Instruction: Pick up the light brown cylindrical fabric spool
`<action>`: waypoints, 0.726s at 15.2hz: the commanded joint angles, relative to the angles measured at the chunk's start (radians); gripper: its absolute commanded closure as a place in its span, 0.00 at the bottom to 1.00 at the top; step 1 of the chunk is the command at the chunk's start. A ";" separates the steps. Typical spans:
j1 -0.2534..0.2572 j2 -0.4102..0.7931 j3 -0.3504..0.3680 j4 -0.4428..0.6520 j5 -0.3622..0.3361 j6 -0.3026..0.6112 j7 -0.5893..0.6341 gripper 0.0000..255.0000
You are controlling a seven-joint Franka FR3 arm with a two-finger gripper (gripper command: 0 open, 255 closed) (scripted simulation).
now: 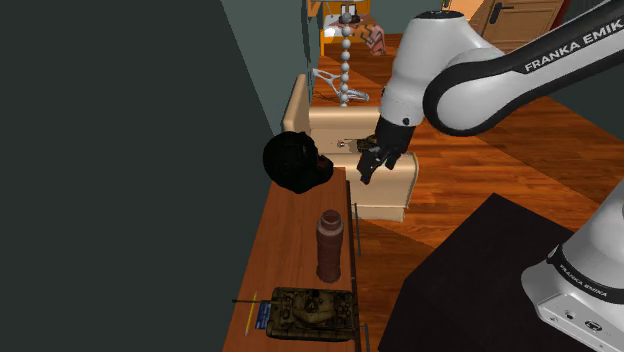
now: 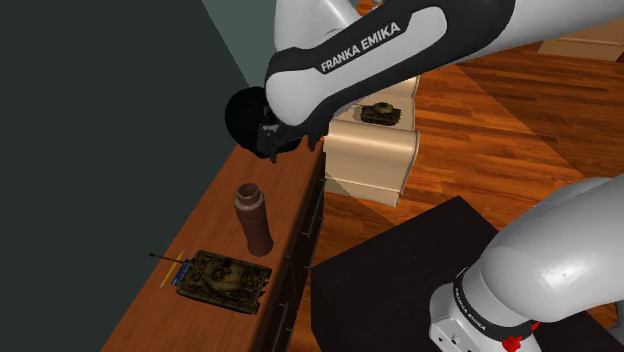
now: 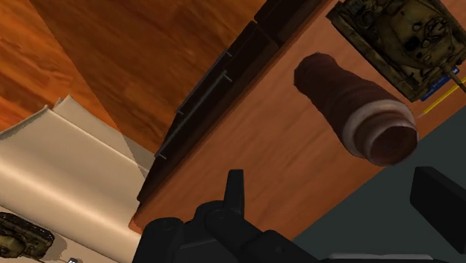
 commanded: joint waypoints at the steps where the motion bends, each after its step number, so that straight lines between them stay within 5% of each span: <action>1: -0.009 0.086 0.047 0.030 -0.033 0.071 0.067 0.00; 7: -0.035 0.342 0.134 0.143 -0.266 0.222 0.325 0.00; 11: 0.003 0.476 0.111 0.216 -0.436 0.271 0.483 0.00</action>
